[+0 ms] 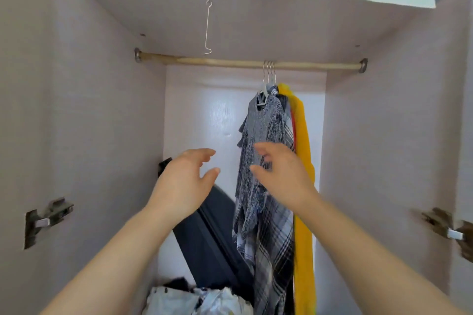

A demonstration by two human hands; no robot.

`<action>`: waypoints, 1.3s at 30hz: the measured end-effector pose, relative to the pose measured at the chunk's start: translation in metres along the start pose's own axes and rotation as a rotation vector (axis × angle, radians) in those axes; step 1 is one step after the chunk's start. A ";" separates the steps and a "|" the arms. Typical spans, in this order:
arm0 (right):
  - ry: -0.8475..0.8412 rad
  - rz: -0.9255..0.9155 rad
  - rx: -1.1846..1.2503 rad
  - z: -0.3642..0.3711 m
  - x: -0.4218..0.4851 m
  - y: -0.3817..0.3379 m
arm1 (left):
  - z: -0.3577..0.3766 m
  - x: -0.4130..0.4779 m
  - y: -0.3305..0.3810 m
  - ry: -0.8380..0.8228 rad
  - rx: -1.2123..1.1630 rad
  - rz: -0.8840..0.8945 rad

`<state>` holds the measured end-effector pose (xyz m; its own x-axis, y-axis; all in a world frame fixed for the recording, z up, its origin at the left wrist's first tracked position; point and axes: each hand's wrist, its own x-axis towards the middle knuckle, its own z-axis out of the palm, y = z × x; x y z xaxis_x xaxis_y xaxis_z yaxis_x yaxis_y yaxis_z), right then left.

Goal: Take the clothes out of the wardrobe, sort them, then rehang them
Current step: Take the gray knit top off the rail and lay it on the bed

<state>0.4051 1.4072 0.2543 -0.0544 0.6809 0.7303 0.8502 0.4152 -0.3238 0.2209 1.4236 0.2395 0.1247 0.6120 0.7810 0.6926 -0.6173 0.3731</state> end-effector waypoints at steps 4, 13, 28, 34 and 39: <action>0.078 -0.062 -0.078 0.007 0.062 0.011 | 0.016 0.051 -0.010 0.043 -0.011 0.035; 0.247 -0.077 -0.295 0.041 0.193 0.037 | 0.072 0.149 -0.052 0.093 -0.072 0.139; 0.431 -0.036 -0.511 0.020 0.280 0.153 | 0.145 0.241 -0.111 0.066 -0.091 0.208; 0.479 -0.103 -0.580 0.020 0.307 0.185 | 0.155 0.268 -0.102 0.112 -0.048 0.222; 0.551 -0.185 -0.511 0.018 0.332 0.190 | 0.149 0.292 -0.087 0.244 0.010 0.254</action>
<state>0.5390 1.7229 0.4240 -0.0643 0.1736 0.9827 0.9961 0.0715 0.0526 0.3028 1.7299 0.3601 0.1215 0.3028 0.9453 0.6683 -0.7291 0.1476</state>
